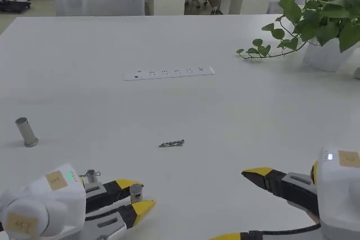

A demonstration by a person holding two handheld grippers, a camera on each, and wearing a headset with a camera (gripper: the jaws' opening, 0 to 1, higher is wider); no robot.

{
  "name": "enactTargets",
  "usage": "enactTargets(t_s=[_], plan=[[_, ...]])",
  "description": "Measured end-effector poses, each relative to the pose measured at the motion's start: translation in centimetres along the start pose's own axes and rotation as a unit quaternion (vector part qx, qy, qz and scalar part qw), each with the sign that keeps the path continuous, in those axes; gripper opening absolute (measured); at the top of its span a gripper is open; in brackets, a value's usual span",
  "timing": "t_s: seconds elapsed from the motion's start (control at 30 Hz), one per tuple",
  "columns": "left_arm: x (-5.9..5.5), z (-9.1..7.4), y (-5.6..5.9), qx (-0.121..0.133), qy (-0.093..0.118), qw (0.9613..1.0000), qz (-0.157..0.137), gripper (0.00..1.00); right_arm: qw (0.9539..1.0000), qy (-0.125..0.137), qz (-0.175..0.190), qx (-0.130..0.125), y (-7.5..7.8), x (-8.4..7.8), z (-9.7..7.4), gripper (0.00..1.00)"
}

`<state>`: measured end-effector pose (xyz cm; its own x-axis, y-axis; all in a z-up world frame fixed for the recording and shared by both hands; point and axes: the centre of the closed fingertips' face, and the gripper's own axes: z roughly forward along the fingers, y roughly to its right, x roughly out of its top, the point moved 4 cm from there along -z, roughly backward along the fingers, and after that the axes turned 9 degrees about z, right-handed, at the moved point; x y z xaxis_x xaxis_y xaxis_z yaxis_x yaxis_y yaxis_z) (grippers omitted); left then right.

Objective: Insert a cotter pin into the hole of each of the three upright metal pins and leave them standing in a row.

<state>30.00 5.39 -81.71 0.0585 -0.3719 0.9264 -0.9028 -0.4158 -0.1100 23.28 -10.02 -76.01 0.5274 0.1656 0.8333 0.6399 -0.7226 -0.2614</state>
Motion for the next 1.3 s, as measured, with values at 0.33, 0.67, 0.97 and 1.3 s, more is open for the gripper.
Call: enactTargets(t_s=[0.33, 0.67, 0.97, 1.3], plan=[[-0.34, -0.04, -0.36, -0.007, -0.001, 1.0000, -0.002, 0.12, 1.0000, -0.005, -0.002, -0.006, 0.07, 0.12, 0.29, 0.86], [-0.34, 0.10, -0.47, 0.044, -0.007, 0.9980, -0.045, 0.12, 1.0000, -0.003, -0.003, -0.003, -0.27, 0.27, 0.65, 0.86], [-0.19, 0.35, -0.15, 0.083, -0.021, 0.9948, -0.055, 0.12, 1.0000, 0.001, -0.006, -0.001, -0.25, 0.43, 0.68, 0.85], [-0.16, 0.52, -0.19, 0.123, -0.034, 0.9886, -0.079, 0.12, 0.9999, 0.010, -0.011, 0.000, 0.26, 0.94, 0.56, 0.84]])
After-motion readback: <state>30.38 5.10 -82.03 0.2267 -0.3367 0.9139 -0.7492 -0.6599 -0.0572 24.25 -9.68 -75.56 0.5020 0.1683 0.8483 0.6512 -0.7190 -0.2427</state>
